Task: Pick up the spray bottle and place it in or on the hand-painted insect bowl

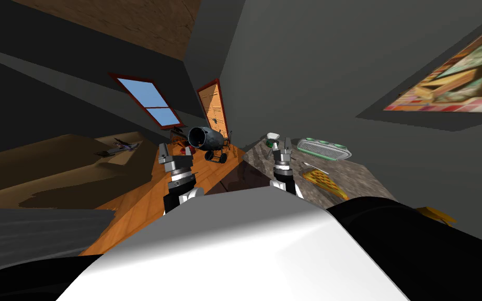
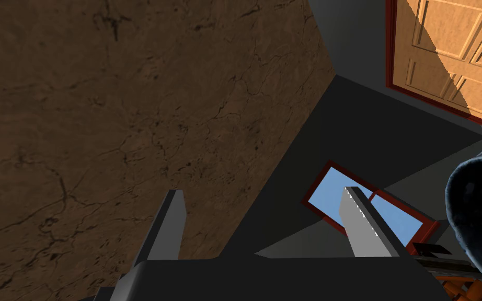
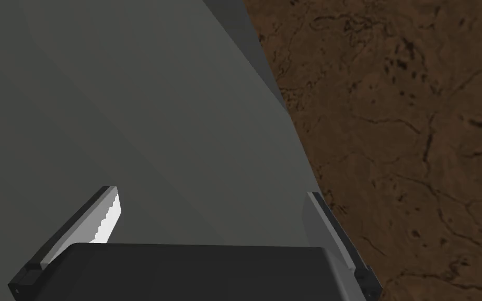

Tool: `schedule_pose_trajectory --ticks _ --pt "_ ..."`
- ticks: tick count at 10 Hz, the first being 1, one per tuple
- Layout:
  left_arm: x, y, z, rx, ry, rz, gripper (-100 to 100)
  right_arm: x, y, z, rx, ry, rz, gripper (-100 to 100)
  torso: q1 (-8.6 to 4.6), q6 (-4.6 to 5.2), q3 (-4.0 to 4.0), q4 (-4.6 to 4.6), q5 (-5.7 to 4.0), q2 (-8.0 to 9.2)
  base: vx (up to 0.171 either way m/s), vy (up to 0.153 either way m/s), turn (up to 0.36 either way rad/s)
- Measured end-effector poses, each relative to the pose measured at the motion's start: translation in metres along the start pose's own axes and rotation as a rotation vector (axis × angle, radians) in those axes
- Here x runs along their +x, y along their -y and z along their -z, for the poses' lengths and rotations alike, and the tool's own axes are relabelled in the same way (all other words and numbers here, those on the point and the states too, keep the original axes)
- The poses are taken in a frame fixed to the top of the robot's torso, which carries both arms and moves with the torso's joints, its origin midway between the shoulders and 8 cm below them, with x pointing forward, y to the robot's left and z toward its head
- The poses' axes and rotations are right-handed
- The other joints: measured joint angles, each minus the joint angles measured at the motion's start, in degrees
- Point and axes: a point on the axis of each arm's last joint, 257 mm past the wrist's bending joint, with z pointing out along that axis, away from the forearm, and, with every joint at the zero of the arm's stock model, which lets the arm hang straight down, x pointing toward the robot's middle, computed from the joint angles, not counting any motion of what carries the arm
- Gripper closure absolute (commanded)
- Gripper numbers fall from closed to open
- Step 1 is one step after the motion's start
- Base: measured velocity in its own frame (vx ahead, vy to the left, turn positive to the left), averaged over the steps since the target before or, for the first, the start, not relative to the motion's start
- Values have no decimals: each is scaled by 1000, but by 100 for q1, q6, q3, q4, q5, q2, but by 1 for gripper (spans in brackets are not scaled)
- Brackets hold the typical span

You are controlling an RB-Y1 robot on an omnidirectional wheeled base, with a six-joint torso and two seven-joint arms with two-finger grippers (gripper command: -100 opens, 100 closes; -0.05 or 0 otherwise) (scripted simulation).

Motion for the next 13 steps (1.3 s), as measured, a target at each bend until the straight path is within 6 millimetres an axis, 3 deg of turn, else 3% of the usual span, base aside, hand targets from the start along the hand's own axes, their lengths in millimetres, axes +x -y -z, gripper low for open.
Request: schedule_pose_trajectory --ticks 4,7,13 --pt "0 0 0 0 0 0 0 -4 21 2 65 -54 -30 -100 39 0 -3 -1 9 -4 12 99 -31" --pt "0 0 0 0 0 0 0 -18 58 8 170 -69 -87 -100 59 0 -7 -3 13 -11 31 164 -57" --pt "0 0 0 0 0 0 0 -66 114 19 371 -14 -214 -100 47 0 -9 -3 12 -15 33 137 -54"
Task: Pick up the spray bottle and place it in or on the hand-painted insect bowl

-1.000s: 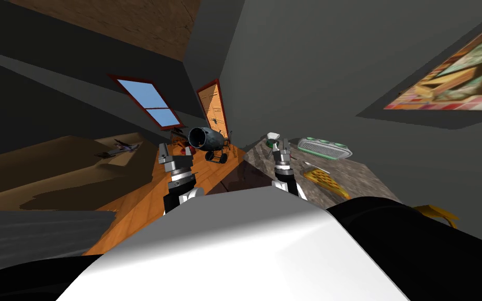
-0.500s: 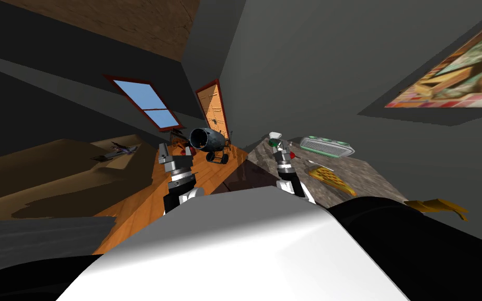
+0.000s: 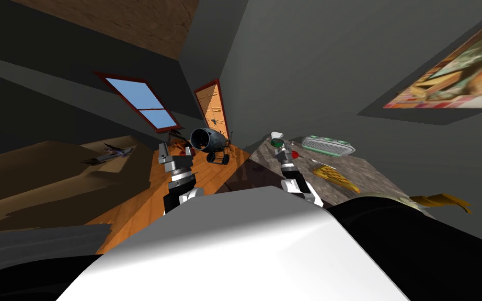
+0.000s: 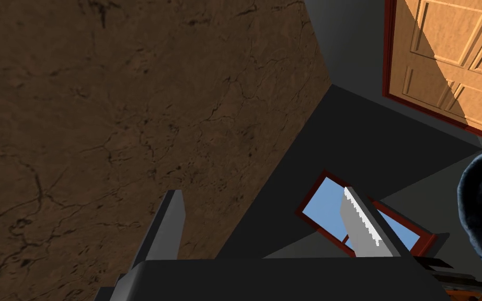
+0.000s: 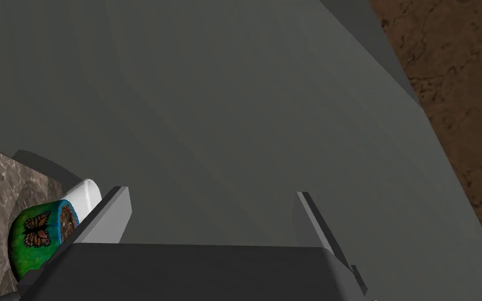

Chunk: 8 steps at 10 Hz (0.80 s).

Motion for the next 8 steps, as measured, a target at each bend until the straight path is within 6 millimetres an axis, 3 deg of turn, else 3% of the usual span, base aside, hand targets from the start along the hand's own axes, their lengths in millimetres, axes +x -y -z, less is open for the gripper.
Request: schedule_pose_trajectory --ticks 8 --pt "0 0 0 0 0 0 0 -84 49 4 198 152 -208 -100 -15 0 -5 -1 -4 -8 53 106 -66"
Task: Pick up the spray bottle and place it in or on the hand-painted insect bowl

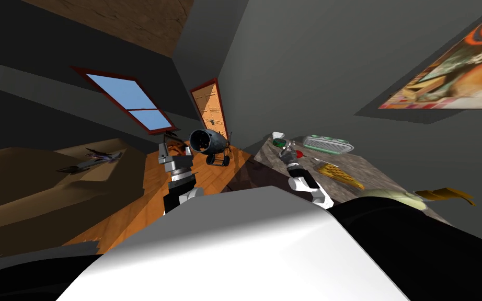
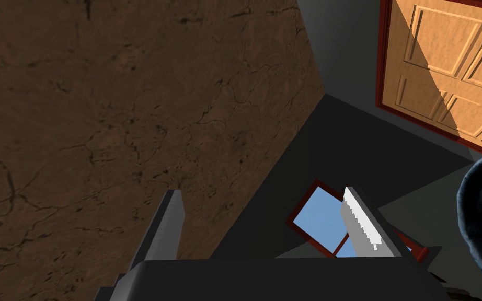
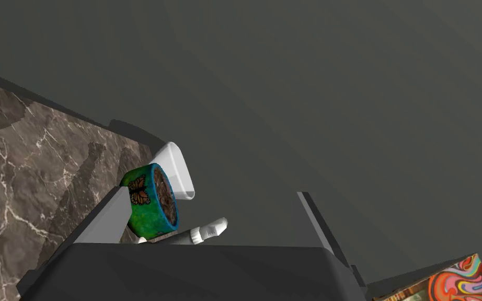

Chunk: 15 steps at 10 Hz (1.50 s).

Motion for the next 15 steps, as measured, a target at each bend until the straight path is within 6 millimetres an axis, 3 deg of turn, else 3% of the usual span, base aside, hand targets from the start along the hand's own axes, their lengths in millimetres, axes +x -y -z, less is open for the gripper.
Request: schedule_pose_trajectory --ticks 3,5,12,15 --pt "0 0 0 0 0 0 0 -29 8 -1 57 60 -75 -100 -5 -1 -2 -1 0 -3 57 91 -83" --pt "0 0 0 0 0 0 0 -62 12 0 96 121 -139 -100 18 0 -8 -3 3 -14 94 144 -102" --pt "0 0 0 0 0 0 0 -135 20 11 184 295 -377 -100 9 0 -16 -7 2 -28 99 89 -93" --pt "0 0 0 0 0 0 0 -158 23 12 210 356 -480 -100 -23 -3 -16 -7 -4 -25 111 53 -95"
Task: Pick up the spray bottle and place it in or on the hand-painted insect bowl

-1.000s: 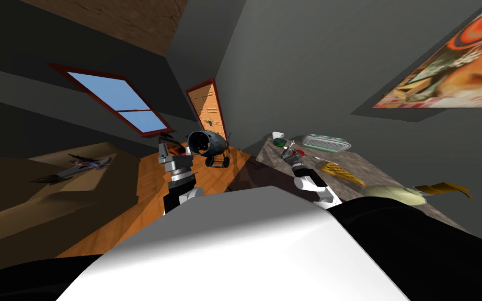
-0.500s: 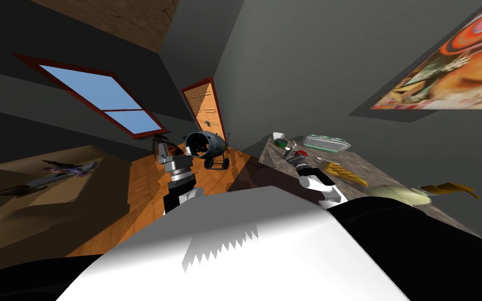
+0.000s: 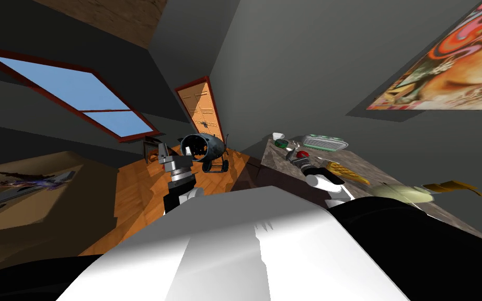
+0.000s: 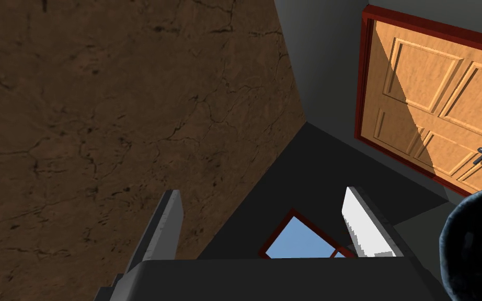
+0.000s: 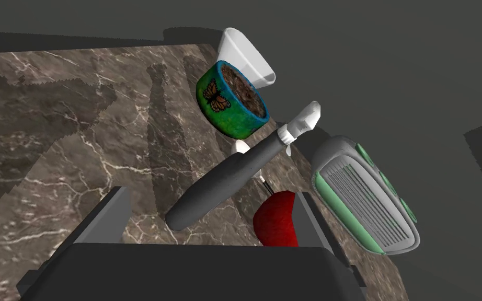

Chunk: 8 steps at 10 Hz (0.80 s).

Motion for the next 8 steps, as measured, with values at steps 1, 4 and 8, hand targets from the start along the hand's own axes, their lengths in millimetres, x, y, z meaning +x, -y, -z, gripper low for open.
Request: schedule_pose_trajectory --ticks 1,4,8 --pt "0 0 0 0 0 0 0 -7 -4 0 7 20 -39 -100 0 2 -1 0 -1 -3 95 44 -75" --pt "0 0 0 0 0 0 0 -26 -10 -2 27 67 -126 -100 -4 0 2 1 -1 3 107 50 -96" --pt "0 0 0 0 0 0 0 -52 -23 2 50 134 -284 -100 -6 1 -6 -2 -2 -10 150 53 -138"
